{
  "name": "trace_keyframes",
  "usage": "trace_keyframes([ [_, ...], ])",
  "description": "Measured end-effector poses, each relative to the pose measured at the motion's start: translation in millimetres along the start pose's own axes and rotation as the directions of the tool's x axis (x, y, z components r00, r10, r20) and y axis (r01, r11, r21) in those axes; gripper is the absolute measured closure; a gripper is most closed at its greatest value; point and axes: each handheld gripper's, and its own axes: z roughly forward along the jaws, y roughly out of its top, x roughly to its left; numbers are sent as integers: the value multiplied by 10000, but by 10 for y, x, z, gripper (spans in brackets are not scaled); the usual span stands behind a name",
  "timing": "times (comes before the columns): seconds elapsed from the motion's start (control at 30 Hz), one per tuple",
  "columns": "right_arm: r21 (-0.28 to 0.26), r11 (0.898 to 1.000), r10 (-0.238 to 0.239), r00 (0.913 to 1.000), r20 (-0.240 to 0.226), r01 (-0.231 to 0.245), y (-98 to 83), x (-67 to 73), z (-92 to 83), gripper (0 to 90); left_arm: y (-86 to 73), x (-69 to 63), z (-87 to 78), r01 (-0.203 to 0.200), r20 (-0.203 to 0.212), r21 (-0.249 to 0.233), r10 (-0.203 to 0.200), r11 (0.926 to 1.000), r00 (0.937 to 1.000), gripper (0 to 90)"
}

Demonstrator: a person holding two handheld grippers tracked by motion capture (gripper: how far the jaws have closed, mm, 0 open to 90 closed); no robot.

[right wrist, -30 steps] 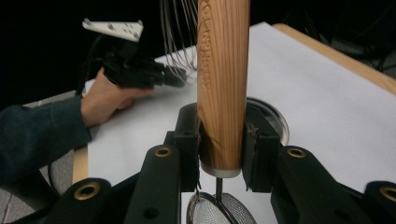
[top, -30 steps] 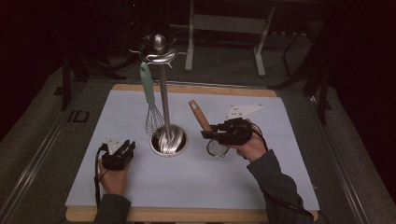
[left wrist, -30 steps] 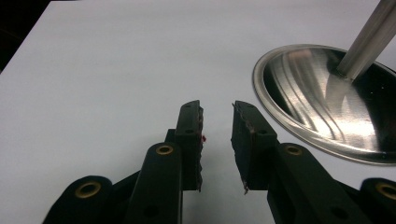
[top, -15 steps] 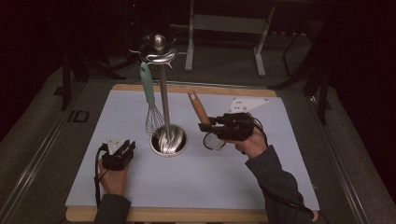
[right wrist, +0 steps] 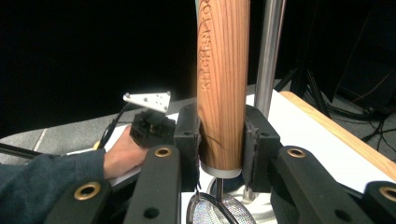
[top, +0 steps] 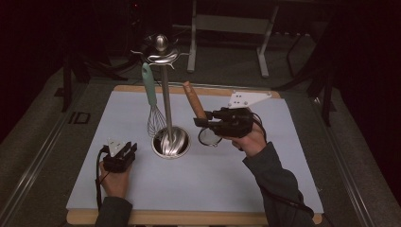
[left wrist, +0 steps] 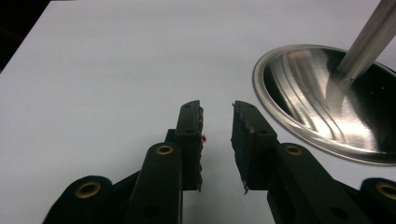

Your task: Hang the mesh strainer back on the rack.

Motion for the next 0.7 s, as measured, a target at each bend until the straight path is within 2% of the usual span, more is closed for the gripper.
trace_keyframes([
  [0.3,-281,9994,-188,9998,8,188,125,46,-10,713,1,1,0,-56,-4,21,56,10000,10000,730],
  [0.7,-210,9992,-344,9994,-37,343,270,54,50,713,1,2,2,-41,2,23,41,10000,10000,730],
])
